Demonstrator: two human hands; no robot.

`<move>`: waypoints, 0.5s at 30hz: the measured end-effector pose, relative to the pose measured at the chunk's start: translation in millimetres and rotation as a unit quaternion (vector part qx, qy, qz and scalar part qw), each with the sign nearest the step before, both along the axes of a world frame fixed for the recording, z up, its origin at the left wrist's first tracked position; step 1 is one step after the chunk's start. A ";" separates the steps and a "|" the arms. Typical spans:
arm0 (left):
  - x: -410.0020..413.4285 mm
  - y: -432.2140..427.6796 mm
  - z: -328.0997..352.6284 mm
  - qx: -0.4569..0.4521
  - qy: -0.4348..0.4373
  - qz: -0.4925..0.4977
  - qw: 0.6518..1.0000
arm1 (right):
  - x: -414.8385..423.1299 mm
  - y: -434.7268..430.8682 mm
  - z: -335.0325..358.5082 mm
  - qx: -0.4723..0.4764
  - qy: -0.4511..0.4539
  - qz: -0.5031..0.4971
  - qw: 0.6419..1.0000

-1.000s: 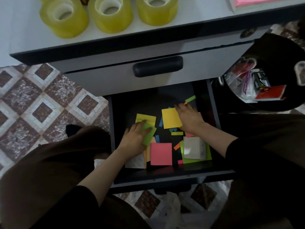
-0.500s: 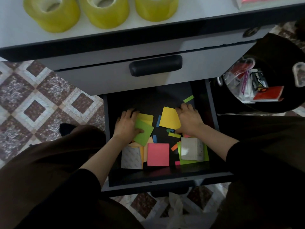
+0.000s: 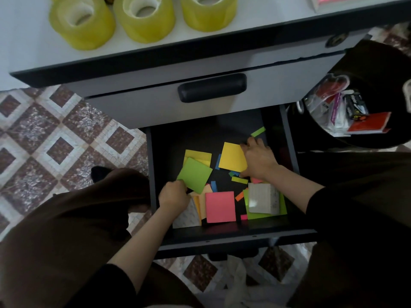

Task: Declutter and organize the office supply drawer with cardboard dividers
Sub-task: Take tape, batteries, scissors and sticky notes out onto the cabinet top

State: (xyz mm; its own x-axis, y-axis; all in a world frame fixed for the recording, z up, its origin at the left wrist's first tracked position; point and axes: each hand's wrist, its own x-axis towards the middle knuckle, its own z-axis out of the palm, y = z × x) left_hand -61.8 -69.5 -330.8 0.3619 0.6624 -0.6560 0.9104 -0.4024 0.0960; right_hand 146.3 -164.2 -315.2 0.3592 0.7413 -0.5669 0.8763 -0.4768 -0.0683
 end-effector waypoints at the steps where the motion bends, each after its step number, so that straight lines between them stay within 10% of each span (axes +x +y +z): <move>1: -0.2 -0.4 1.7 -0.009 -0.002 -0.005 1.000 | -0.5 -0.1 0.2 -0.002 0.000 0.000 1.000; 15: 12.7 32.2 40.7 -0.128 -0.196 0.050 0.971 | 5.7 -2.1 14.3 0.039 0.050 -0.094 0.994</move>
State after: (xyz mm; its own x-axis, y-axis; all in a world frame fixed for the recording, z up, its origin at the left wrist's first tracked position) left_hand -49.1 -37.2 -290.0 0.5591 0.5403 -0.6289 0.8172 -0.2313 0.5279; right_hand 152.0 -166.3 -300.9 0.4395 0.7096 -0.5507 0.7597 -0.6208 -0.1937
